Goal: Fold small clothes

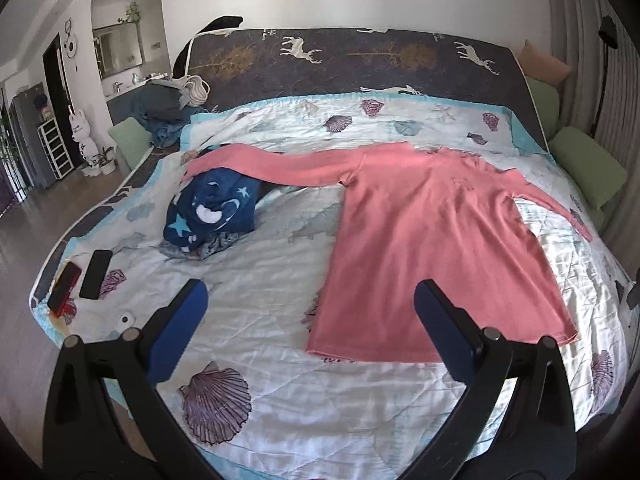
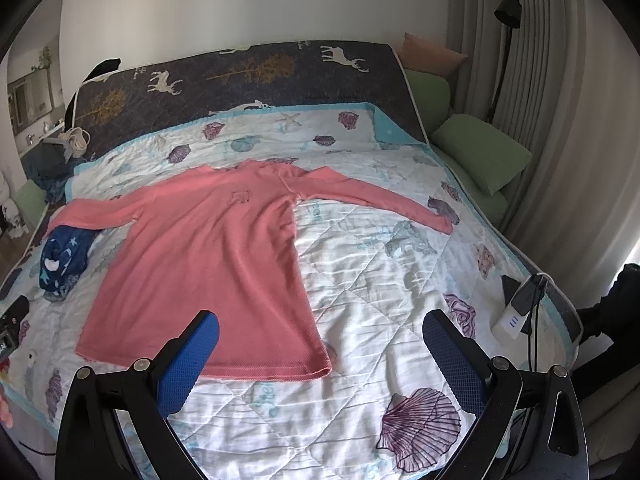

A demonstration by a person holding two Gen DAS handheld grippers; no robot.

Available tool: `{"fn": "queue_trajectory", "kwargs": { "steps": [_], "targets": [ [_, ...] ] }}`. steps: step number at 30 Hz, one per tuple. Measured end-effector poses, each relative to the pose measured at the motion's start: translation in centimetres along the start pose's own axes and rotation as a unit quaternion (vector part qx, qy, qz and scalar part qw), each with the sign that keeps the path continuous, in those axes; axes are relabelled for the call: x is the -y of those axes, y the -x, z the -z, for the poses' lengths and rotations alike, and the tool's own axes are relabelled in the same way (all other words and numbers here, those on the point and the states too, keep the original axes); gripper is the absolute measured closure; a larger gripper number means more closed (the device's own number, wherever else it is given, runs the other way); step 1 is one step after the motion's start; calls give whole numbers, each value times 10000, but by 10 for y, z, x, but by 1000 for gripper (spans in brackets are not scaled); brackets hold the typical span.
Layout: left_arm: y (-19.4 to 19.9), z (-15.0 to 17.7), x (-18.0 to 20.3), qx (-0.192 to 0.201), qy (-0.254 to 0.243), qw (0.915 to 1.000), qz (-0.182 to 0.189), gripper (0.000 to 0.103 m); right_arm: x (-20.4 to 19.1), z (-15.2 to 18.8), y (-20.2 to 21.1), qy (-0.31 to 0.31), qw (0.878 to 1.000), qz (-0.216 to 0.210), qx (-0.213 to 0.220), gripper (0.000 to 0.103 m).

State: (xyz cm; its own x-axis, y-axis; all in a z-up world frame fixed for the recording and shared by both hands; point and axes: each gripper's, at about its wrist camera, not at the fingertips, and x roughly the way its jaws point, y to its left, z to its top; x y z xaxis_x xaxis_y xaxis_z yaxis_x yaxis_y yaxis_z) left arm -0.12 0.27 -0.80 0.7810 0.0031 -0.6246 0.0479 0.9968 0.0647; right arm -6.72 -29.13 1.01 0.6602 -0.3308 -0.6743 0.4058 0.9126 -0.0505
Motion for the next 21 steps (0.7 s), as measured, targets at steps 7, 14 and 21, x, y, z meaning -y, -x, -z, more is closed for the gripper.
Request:
{"fn": "queue_trajectory", "kwargs": {
  "steps": [7,14,21],
  "targets": [
    [2,0,2,45,-1,10000,54,0,-2,-1,1,42,10000,14,3,0],
    [5,-1,1,75,6,10000,57,0,-6,0,1,114,9999,74,-4,0],
    [7,-4,0,89,26,9999,42,0,-4,0,3,70,9999,111,25,0]
  ]
}}
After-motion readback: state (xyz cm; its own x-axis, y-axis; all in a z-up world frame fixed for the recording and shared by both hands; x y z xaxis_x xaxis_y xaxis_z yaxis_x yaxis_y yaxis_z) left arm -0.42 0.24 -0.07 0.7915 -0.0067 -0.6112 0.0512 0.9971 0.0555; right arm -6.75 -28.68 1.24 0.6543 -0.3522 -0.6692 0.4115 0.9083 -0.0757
